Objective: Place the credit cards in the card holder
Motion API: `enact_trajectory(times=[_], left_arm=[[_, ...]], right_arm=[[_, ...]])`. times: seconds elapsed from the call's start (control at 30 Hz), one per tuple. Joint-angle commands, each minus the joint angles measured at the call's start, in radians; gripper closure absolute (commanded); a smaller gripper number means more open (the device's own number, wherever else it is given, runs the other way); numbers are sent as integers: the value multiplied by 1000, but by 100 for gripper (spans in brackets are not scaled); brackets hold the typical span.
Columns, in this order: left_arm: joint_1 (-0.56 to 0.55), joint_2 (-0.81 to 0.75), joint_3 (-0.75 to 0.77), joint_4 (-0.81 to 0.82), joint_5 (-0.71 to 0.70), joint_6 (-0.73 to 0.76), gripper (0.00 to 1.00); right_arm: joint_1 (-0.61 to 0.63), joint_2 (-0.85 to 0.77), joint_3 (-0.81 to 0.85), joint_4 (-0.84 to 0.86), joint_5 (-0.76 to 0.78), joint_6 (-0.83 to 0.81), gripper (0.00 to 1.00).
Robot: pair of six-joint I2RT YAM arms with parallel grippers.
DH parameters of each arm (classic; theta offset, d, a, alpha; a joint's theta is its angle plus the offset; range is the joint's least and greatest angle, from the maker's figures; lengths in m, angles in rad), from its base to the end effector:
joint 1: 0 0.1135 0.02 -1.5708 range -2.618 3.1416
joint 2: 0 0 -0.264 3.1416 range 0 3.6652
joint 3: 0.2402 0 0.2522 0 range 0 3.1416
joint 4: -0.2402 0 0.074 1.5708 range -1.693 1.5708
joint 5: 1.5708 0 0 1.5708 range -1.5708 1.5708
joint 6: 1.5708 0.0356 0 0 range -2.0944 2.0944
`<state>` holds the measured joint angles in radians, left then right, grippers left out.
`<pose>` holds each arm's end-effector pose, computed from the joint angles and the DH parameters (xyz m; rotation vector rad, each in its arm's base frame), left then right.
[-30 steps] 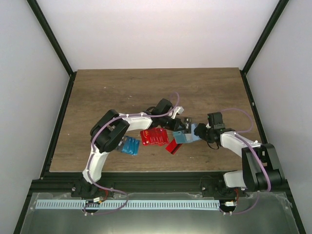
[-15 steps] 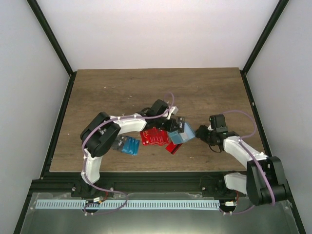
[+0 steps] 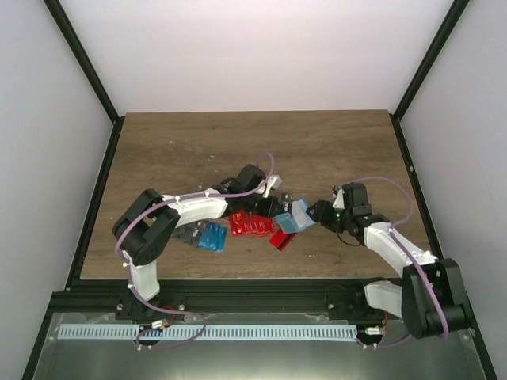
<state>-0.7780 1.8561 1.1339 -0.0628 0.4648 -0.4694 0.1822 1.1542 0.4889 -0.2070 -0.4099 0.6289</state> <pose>0.2685 -0.2869 0.1751 0.6373 2.4743 -1.1040 0.2054 0.0523 0.1692 0.3733 2.5074 0.8460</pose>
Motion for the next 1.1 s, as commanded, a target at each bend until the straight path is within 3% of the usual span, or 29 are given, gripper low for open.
enact_trajectory(times=[0.0,0.4,0.63,0.8,1.07], left_arm=[[-2,-24,-71,-38,-38,22,96],[-1,-32,-107,-40,-84,35,96],[0,-20,-102,-46,-88,45,96],[-1,0,-80,-43,-83,62,96],[0,14,-66,-58,-92,78,96]], right_arm=[[4,51,33,64,-64,-24,43],[22,112,30,141,-145,-26,43],[23,-51,75,-35,51,-62,43],[27,-82,70,-9,-64,-82,42],[51,40,48,92,-144,-89,43]])
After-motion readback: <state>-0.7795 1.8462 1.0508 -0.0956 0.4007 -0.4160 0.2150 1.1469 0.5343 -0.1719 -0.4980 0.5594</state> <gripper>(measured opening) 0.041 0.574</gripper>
